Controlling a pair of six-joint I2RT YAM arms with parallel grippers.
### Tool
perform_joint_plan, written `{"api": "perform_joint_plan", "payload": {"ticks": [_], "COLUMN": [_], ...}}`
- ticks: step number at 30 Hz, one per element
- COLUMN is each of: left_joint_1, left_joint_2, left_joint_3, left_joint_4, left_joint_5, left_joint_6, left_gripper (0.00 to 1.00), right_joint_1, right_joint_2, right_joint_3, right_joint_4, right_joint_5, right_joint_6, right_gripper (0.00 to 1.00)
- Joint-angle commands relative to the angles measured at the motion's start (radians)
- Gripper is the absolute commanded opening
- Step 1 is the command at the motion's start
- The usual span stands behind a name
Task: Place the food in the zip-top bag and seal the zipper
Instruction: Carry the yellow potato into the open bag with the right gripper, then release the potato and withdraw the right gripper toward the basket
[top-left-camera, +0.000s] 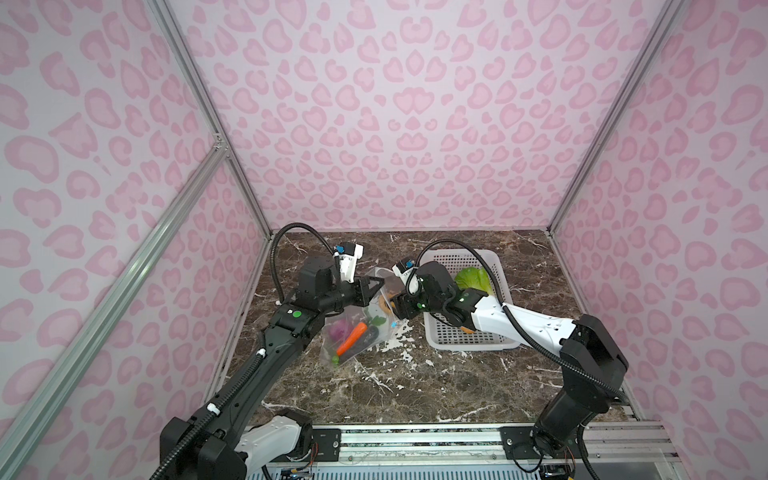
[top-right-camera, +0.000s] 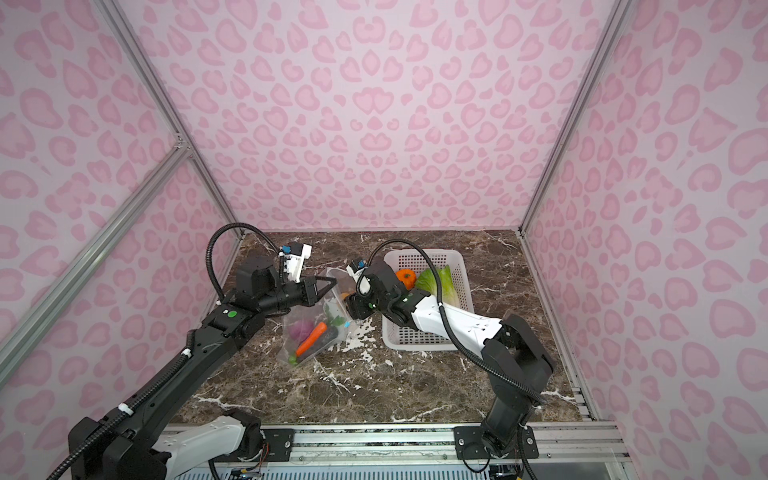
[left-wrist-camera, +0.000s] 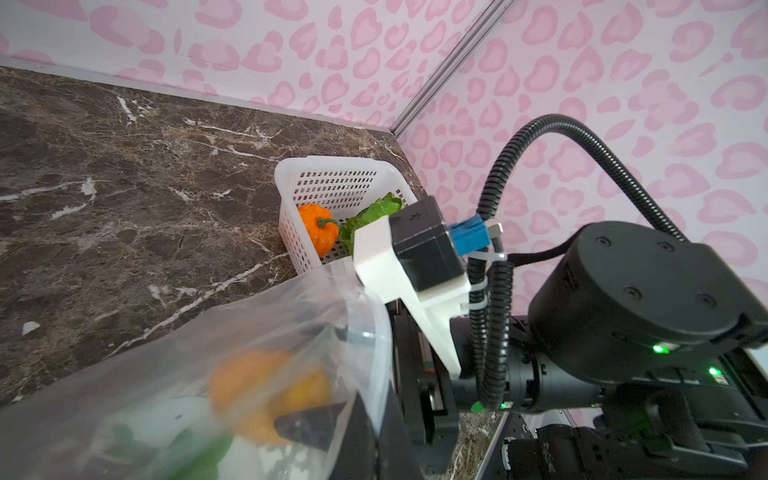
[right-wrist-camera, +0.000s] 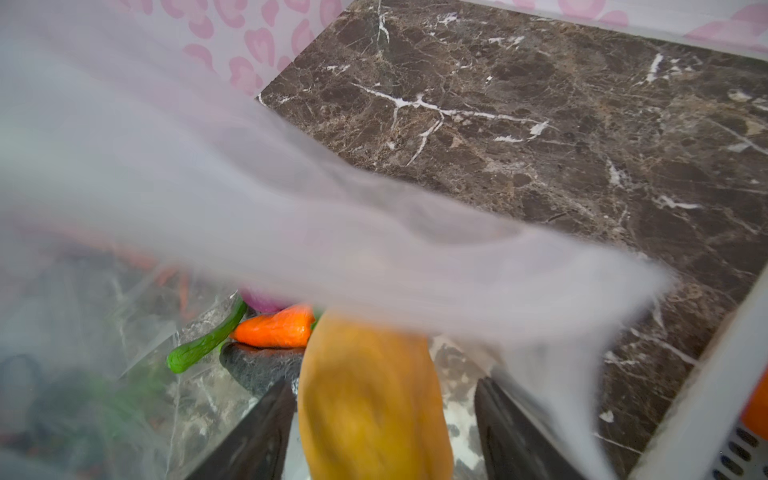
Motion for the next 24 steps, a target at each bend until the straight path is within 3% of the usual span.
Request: {"api": "perform_joint_plan", "payload": {"ticks": [1, 12, 24], "left_joint_1": [-0.001, -0.003, -0.003], "left_joint_2": [-0.002, -0.005, -0.001], "left_joint_3": [-0.003, -0.002, -0.004], "left_joint_4": [0.029, 0.029, 0.030], "left_joint_5": [0.007, 0.005, -0.001], "left_joint_6": [0.002, 0.003, 0.001], "left_gripper": [0.02, 0.02, 0.02], "right_joint_1": [0.002, -0.029, -0.199], "right_joint_2": [-0.026, -0.172, -0.263], "right_joint_3": [0.005, 0.006, -0.088], "right_joint_4": [-0.021, -0.084, -0.367], "right_joint_5": [0.010, 0.098, 0.238], "right_joint_6": [-0.022, -0.085, -0.108], "right_gripper": [0.73, 0.75, 0.75]}}
